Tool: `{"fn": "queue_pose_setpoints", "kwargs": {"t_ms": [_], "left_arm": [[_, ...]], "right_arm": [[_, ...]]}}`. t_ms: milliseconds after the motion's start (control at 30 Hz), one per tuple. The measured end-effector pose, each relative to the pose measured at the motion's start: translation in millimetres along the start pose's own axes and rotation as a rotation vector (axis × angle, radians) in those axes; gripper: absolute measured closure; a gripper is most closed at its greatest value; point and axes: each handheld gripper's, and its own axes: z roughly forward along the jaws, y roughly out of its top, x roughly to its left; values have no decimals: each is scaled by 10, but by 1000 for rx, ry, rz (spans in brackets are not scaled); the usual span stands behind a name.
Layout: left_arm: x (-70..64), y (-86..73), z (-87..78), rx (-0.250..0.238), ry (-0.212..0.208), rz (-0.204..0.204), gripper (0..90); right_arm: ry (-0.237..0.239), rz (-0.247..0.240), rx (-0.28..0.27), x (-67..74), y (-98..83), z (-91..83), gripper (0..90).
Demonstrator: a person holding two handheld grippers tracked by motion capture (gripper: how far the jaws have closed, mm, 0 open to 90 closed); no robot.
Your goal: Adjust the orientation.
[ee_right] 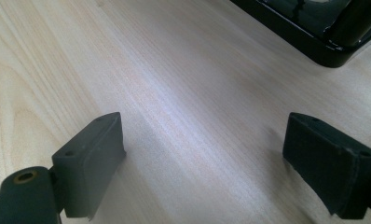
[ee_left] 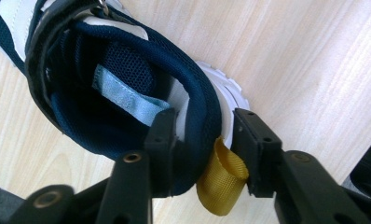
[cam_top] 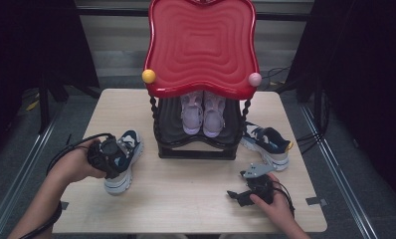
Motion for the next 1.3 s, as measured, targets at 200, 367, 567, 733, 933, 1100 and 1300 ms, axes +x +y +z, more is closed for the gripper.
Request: {"fn": "queue_pose_setpoints", "kwargs": {"t_ms": [200,367,567,733,933,1100,1300], "left_arm": [[20,47,-22,-12,-50,-79,734],[-5,127,-70,-56,-72,-126,743],[-129,261,-123,-69,-111,-104,740],[-223,309,-78,-41,-128,-40,730],[-163,263,-69,-85,-123,-34,627],[-165,241,-72,-66,-118,-20,511],[-178,214,-15,-48,-129,-6,406]], "right_arm": [[1,0,0,0,0,-1,118],[2,0,0,0,0,0,117],[1,0,0,-1,0,0,117],[2,-1,0,-1,0,0,117],[0,0,0,0,0,0,117],[0,1,0,1,0,0,117],[0,1,0,1,0,0,118]]}}
